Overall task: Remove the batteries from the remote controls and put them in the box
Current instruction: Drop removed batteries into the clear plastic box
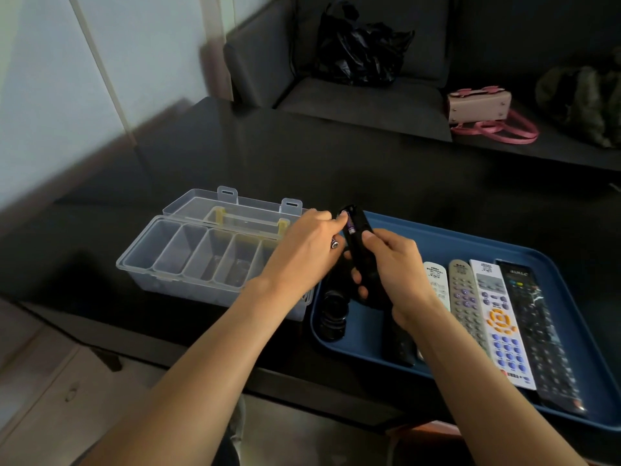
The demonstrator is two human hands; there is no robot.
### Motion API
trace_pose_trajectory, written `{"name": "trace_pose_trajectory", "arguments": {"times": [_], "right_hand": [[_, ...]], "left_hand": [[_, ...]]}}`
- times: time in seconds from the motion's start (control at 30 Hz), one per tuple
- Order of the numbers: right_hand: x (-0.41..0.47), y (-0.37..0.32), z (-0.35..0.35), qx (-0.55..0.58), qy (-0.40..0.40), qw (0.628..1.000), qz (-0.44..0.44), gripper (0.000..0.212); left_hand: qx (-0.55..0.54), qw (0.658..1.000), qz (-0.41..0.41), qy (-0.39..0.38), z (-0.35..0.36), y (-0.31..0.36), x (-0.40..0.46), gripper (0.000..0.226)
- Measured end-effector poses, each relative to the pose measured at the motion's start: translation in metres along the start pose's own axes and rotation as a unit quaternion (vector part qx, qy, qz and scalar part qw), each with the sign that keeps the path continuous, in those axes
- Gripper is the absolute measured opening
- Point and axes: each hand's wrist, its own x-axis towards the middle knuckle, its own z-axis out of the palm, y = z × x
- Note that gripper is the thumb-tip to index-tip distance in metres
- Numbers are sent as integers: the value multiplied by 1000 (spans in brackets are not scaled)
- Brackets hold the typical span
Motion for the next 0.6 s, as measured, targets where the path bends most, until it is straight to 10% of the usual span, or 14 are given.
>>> {"name": "trace_pose_trajectory", "arguments": {"times": [0.33, 0.6], "right_hand": [[0, -11, -2, 18, 4, 999, 27, 26], [-3, -8, 3, 1, -22, 1000, 13, 20]], "left_hand": [[-310, 928, -201, -54, -20, 9, -3, 33], [-263, 961, -89, 10, -12, 0, 3, 17]]}}
